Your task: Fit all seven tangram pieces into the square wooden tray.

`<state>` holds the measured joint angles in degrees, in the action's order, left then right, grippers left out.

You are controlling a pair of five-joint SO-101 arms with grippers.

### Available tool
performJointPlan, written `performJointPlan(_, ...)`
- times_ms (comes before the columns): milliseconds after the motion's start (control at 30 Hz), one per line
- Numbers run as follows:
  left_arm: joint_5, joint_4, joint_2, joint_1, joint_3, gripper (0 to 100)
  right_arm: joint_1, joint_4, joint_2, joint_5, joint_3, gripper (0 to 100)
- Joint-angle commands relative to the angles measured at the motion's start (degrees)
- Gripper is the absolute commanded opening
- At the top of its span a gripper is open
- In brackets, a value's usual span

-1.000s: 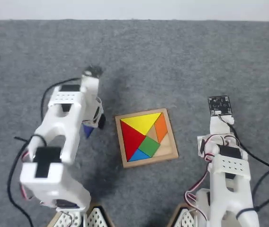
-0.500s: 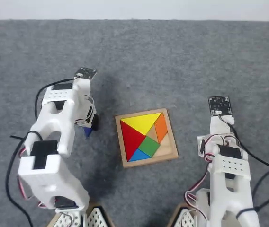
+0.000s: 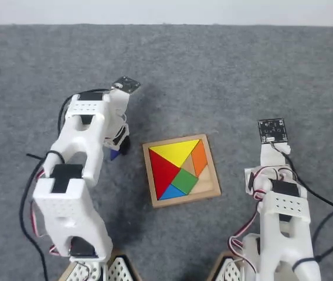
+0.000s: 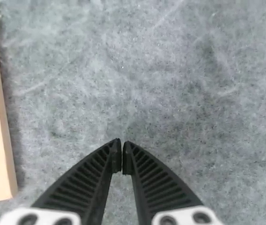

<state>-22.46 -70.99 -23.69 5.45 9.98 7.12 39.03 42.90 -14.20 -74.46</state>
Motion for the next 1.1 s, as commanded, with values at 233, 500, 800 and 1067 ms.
performJointPlan(233,14.0,-0.7,-1.8,-4.5,-4.5,26,-0.4,-1.0,2.0,-0.4,0.4,0.6)
performJointPlan(500,18.5,1.2,-2.0,-6.7,-4.4,26,-0.4,-1.0,1.8,-0.4,0.4,0.6)
performJointPlan(800,15.1,-1.7,-1.8,-7.7,-0.5,16,-0.4,-1.0,1.8,-0.4,0.4,0.6)
performJointPlan(1067,13.9,-3.0,1.8,-8.8,1.2,12,-0.4,-1.0,1.8,-0.4,0.4,0.6)
